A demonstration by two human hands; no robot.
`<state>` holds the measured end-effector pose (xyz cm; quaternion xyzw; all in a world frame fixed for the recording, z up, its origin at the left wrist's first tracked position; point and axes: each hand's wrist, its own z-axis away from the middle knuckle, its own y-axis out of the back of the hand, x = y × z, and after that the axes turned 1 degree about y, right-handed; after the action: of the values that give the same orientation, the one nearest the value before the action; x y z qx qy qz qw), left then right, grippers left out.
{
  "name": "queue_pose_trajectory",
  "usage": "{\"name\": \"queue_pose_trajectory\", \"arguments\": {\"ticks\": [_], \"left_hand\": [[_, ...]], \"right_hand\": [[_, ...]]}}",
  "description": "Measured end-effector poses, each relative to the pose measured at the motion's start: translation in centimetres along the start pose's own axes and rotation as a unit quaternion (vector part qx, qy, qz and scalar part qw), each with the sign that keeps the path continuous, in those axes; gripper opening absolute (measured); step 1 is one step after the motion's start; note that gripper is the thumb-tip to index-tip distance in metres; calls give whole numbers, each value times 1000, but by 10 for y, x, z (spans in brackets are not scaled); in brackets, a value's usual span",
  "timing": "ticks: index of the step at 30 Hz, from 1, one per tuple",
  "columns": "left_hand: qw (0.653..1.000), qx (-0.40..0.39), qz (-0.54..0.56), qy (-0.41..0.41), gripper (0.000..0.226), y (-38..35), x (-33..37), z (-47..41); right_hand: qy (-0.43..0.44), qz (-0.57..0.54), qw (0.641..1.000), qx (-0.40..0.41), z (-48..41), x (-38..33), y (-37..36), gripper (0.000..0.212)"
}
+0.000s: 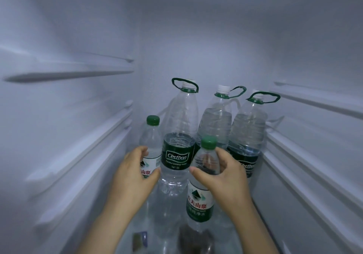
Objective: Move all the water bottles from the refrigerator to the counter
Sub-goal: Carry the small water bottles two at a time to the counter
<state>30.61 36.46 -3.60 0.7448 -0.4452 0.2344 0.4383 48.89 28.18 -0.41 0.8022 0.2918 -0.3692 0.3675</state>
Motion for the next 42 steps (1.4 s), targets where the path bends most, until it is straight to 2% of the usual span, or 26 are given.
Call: {"name": "queue_pose_trajectory", "arguments": {"ticks": [6, 13, 18, 23, 27, 31, 36, 42], "left_hand": [[999, 38, 13, 21, 61, -1, 3, -13], [998, 25, 21, 55, 80, -12, 4, -26], [996, 8, 53, 74, 71, -22, -3, -37], [989, -11, 94, 114, 54, -31, -18, -41], [987, -12, 101, 122, 46, -29, -24, -34], [987, -12, 114, 110, 40, -23, -19, -15], [984, -36, 141, 99, 38, -13, -11, 10], [972, -72, 202, 101, 49, -2, -3, 28]], "right_hand": [[12, -15, 999, -26, -4, -3, -12, 37], [5, -40, 999, -15, -2, 6, -7, 34], [8, -57, 998, -18, 2, 7, -9, 30], [5, -63, 998, -11, 4, 9, -12, 35], [-3, -73, 997, 0, 6, 12, -16, 44], [-18, -81, 997, -12, 7, 15, -15, 42], [-80, -72, 994, -32, 18, 32, -20, 49], [-98, -74, 992, 16, 29, 33, -25, 45]]}}
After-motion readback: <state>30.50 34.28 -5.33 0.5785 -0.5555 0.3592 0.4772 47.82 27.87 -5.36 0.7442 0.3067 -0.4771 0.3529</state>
